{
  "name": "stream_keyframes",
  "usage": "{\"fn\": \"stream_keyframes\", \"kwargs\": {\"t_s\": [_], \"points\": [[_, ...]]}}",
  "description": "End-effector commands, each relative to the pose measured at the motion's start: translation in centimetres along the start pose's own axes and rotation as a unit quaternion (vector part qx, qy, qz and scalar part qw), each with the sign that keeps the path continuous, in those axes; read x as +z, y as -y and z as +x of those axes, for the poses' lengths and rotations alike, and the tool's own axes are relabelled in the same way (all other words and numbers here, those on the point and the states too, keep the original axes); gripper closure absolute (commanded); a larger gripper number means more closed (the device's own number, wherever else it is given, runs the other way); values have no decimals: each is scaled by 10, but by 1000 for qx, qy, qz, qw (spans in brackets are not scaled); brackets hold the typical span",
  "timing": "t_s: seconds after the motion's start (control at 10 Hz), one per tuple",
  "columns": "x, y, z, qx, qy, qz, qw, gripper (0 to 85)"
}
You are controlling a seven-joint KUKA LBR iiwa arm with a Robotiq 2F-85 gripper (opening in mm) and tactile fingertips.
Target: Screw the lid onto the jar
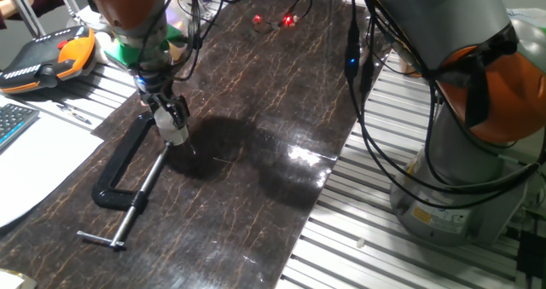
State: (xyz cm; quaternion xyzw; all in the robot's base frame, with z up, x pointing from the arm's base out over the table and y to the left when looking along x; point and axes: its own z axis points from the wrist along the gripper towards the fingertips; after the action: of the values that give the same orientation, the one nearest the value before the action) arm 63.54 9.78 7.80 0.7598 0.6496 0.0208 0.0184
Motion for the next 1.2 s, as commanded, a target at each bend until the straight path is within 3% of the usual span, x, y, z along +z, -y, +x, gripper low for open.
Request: {"fn": "stream_keyframes", "kwargs": {"t_s": [0.0,0.2,0.4,0.6,0.9,1.0,1.1], "points": [[0,0,0,-55,-1,0,999,0],[-2,0,0,-119,-1,-1,993,0],[-3,0,0,-210,1,0,978,0],[-4,0,1,-297,6,3,955,0],[-8,0,0,-458,8,16,889,0],[-8,-1,1,-492,9,13,870,0],[-8,-1,1,-536,9,11,844,0]]}}
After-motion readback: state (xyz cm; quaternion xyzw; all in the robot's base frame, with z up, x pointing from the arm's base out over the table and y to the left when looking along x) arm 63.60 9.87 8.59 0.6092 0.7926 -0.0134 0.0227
